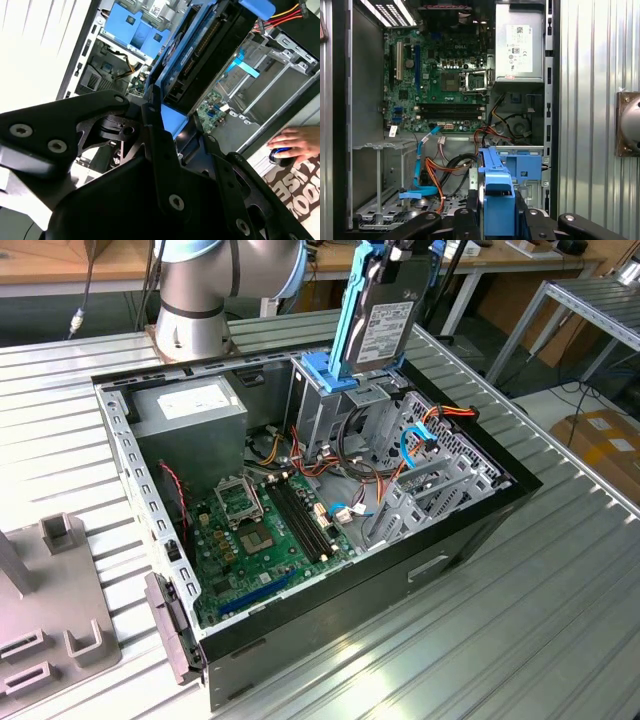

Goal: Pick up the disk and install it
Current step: 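Pick up the disk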

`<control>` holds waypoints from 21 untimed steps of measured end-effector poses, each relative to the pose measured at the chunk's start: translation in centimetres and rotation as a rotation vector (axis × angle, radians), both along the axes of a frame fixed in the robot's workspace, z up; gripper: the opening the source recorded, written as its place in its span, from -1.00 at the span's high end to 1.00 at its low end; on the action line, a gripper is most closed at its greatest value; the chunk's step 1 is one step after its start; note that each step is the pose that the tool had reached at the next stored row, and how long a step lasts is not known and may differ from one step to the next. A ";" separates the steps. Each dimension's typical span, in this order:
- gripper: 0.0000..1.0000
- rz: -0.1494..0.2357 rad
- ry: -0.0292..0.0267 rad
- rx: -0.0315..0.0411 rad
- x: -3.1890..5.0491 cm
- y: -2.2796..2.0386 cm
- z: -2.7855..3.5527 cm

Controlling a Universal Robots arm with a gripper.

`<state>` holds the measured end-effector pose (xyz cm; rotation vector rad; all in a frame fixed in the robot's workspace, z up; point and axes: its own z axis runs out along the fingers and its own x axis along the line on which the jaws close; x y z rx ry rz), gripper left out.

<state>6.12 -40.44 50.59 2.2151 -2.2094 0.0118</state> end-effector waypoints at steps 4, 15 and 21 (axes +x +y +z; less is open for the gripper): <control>0.27 0.000 0.0000 0.0000 0.00 -1.06 -0.01; 0.27 0.000 0.0000 0.0000 0.00 -2.79 -0.01; 0.27 0.000 0.0000 -0.0001 0.00 -4.39 -0.01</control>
